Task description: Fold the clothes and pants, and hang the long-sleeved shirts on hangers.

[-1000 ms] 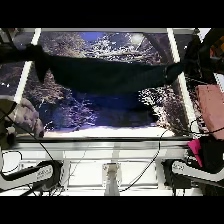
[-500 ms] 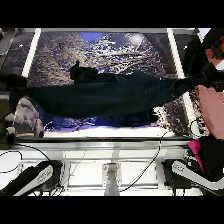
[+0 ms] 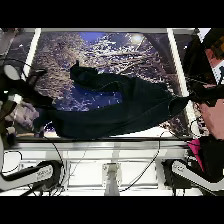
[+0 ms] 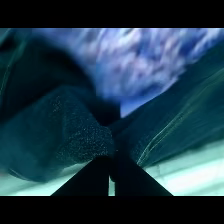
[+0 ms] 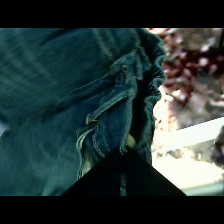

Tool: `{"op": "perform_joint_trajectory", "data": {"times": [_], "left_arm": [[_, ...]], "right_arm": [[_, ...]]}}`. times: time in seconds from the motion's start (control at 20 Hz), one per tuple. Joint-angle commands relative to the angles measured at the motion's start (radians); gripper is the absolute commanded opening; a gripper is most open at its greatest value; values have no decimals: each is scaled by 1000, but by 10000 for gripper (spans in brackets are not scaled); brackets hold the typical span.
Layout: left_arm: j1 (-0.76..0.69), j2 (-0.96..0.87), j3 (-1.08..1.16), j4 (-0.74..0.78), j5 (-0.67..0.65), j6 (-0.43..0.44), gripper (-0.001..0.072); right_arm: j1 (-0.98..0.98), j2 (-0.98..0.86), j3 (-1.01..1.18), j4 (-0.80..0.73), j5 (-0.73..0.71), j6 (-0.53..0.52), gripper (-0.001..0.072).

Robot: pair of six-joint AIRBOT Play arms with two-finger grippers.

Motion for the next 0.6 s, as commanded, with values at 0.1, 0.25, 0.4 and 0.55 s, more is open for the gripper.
{"op": "perform_joint_trajectory", "data": {"times": [0.1, 0.25, 0.4, 0.55], "left_arm": [[-100, -143, -23, -75, 520, 50, 9], [-184, -124, -17, -76, 789, 46, 11], [-248, -124, -17, -75, 895, 42, 173], [-259, -114, -17, -75, 895, -29, 536]], "right_arm": [[0, 0, -63, -42, -292, 167, 17], [0, -2, -63, -107, -367, 279, 17], [0, -18, -63, -127, -362, 292, 81], [0, -22, -63, -130, -363, 291, 648]]}}
